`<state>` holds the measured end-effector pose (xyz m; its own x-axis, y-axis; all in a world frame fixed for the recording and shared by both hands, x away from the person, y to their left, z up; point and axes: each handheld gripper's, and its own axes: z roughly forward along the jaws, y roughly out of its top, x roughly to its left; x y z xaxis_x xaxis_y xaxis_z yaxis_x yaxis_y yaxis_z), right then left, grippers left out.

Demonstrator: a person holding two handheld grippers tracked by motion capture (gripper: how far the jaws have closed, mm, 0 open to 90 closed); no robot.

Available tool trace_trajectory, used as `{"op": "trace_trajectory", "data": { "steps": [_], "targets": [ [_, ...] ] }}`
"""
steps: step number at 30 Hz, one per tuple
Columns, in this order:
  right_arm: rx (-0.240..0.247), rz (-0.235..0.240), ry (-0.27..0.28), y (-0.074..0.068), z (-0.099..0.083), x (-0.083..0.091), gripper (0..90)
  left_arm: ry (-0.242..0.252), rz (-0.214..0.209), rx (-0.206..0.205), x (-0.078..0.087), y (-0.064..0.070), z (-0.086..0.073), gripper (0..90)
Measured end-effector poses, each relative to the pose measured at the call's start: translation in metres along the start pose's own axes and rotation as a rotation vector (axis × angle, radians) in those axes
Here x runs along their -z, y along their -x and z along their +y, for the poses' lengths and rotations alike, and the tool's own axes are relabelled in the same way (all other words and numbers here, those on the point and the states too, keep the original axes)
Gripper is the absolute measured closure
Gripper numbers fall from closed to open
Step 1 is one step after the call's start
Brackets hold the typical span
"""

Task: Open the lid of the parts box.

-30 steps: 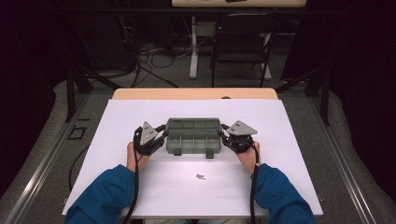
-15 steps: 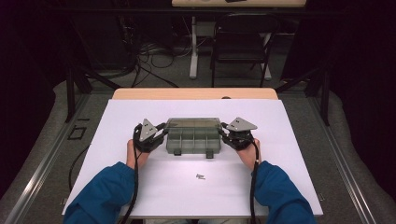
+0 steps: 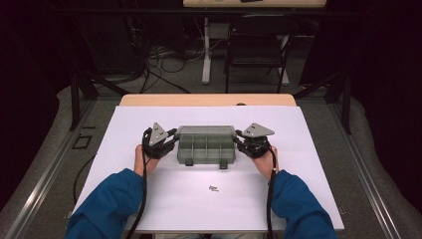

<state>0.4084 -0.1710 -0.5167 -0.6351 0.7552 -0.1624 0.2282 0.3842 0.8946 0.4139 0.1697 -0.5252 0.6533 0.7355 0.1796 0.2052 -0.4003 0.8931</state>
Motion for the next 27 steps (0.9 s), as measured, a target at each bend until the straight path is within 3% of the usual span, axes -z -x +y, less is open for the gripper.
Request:
{"op": "trace_trajectory", "data": {
  "steps": [11, 27],
  "targets": [
    [-0.001, -0.001, -0.003, 0.004, 0.007, -0.003, 71.0, -0.006, -0.008, -0.006, -0.003, -0.004, 0.005, 72.3],
    [-0.015, -0.005, -0.005, 0.01, 0.016, -0.009, 71.8, -0.025, -0.019, 0.019, -0.008, -0.012, 0.012, 73.1]
  ]
}}
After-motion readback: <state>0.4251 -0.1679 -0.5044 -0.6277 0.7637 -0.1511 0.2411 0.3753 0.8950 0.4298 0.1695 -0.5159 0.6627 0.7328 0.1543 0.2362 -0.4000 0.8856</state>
